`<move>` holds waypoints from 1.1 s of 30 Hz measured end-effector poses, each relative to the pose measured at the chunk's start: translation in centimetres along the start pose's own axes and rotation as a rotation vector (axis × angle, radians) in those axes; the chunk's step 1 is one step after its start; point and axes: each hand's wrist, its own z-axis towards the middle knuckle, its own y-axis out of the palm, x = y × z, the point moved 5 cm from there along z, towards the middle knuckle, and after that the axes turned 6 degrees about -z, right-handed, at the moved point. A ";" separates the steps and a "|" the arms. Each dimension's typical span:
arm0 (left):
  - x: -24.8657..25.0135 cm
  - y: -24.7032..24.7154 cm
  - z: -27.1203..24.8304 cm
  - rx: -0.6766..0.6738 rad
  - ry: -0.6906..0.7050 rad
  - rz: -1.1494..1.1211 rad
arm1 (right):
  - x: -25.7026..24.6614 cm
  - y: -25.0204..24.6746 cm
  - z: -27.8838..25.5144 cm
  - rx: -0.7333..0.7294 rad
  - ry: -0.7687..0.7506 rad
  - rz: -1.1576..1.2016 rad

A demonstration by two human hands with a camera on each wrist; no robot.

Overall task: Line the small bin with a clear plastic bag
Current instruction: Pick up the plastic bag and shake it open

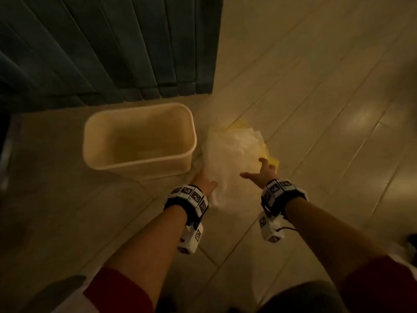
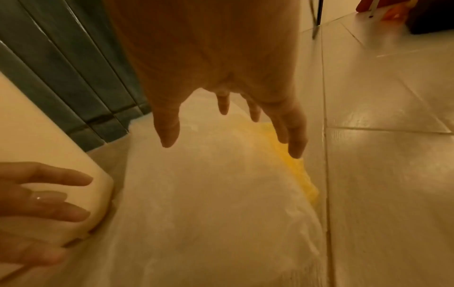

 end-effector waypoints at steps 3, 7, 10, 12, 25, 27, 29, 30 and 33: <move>-2.1 1.1 1.9 0.060 -0.017 -0.025 | 1.1 1.4 2.0 0.053 0.022 0.059; -4.3 2.9 3.2 0.022 -0.020 -0.102 | 2.4 2.3 3.6 0.185 -0.003 0.155; -4.1 2.7 3.1 0.040 -0.043 -0.056 | 2.6 1.8 3.3 0.182 0.003 0.328; -3.3 2.3 2.6 0.064 -0.051 0.006 | 2.5 1.0 2.5 0.166 0.004 0.403; 12.6 -2.5 -6.0 0.044 0.327 -0.237 | -3.2 -13.1 -7.2 0.414 -0.338 0.611; 15.6 -4.5 -8.0 0.095 0.439 -0.217 | -4.8 -15.5 -9.6 0.460 -0.442 0.681; 18.3 -6.7 -10.1 0.150 0.527 -0.249 | -6.7 -17.2 -12.4 0.452 -0.586 0.767; 19.5 -7.8 -11.4 0.181 0.567 -0.275 | -7.6 -17.9 -13.9 0.437 -0.667 0.801; 22.1 -11.2 -14.2 0.256 0.642 -0.422 | -10.5 -18.8 -17.9 0.317 -0.899 0.871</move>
